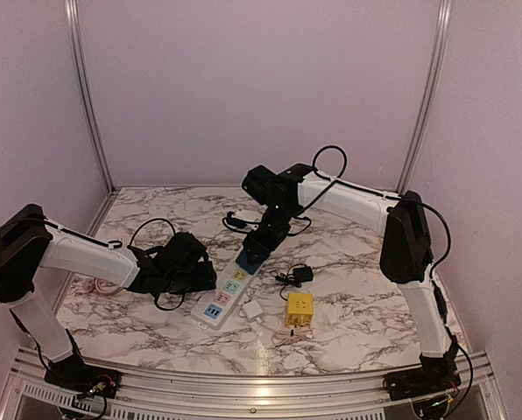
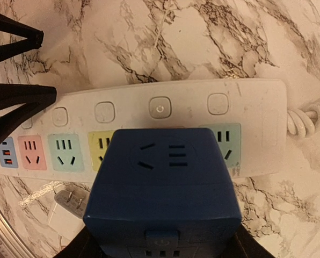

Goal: Insert the plug
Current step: Hold the socket at the center of the board.

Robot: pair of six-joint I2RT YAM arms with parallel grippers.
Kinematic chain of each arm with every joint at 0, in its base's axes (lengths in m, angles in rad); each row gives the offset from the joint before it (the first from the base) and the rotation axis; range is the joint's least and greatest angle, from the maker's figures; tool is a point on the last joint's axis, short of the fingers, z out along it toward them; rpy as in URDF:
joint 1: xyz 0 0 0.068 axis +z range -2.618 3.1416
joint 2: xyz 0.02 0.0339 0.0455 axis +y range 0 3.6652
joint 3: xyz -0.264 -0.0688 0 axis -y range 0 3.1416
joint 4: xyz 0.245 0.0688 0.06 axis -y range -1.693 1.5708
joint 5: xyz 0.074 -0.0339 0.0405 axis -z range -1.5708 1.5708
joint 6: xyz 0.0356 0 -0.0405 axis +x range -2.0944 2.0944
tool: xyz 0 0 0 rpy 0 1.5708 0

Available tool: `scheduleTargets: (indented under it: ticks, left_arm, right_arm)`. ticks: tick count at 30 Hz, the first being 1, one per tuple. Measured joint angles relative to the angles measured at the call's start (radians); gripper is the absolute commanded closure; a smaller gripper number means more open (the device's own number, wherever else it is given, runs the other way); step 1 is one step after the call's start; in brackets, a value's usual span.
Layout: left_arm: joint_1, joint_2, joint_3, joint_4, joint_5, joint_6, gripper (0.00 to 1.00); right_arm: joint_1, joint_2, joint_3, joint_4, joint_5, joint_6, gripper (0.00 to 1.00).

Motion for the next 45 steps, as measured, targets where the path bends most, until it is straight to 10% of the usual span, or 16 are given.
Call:
scheduleTargets:
  ticks: [8,20,45]
  left_arm:
    - [0.0,0.049,-0.001,0.087,0.06,0.006,0.37]
    - [-0.04,0.121,0.033,0.22,0.101,0.028,0.78]
    - [-0.093,0.159,0.029,0.323,0.045,0.114,0.84]
  right_arm:
    - [0.0,0.001,0.002,-0.001,0.001,0.0,1.0]
    - [0.001,0.021,0.04,-0.022,0.023,-0.011,0.94]
    - [0.002,0.047,0.097,-0.078,0.083,-0.063,0.97]
